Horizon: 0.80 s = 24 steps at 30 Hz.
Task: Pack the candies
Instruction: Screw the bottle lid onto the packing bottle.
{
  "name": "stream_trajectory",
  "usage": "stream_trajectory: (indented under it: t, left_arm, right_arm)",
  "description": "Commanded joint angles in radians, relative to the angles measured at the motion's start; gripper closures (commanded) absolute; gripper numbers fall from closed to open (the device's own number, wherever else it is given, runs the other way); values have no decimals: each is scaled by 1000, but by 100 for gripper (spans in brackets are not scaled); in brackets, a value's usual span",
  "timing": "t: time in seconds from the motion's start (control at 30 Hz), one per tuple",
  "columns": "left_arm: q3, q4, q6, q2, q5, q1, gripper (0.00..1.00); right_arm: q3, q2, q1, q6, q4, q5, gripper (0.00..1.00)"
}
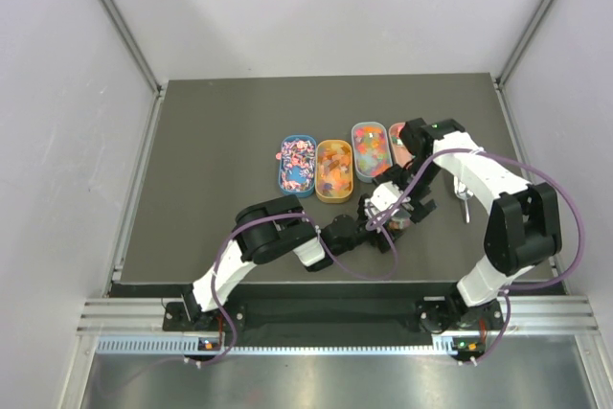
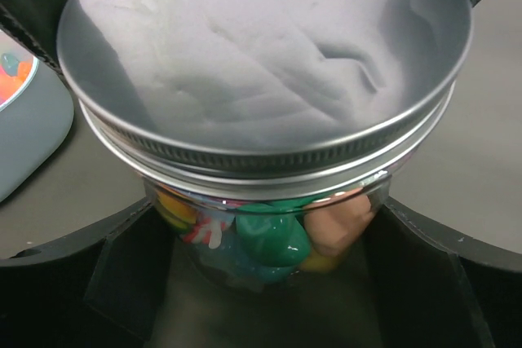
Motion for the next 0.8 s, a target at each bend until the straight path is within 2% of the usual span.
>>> stream_trajectory:
  t: [0.0, 0.13, 0.2, 0.33, 0.43, 0.6, 0.77]
  left_arm:
    - [-75, -628, 96, 153, -2, -10, 100]
    - [-73, -630, 93, 156, -2, -11, 100]
    - [-73, -630, 93, 153, 0, -11, 100]
    - [-73, -630, 90, 153, -3, -8, 100]
    - [-70, -633, 84, 154, -8, -3, 100]
    - [-68, -638, 76, 151, -12, 4, 100]
    - [-71, -630, 77, 142, -28, 6, 100]
  right_arm:
    - [36, 4, 15, -26, -149, -1, 0]
    - [37, 5, 14, 50, -132, -7, 2]
    - [39, 11, 15, 67, -134, -8, 7]
    - [45, 22, 17, 132, -141, -30, 22]
    - [34, 18, 17, 185, -134, -35, 28]
    - [-47, -18, 29, 236, -114, -27, 30]
    - [-93, -13, 83, 366, -72, -13, 31]
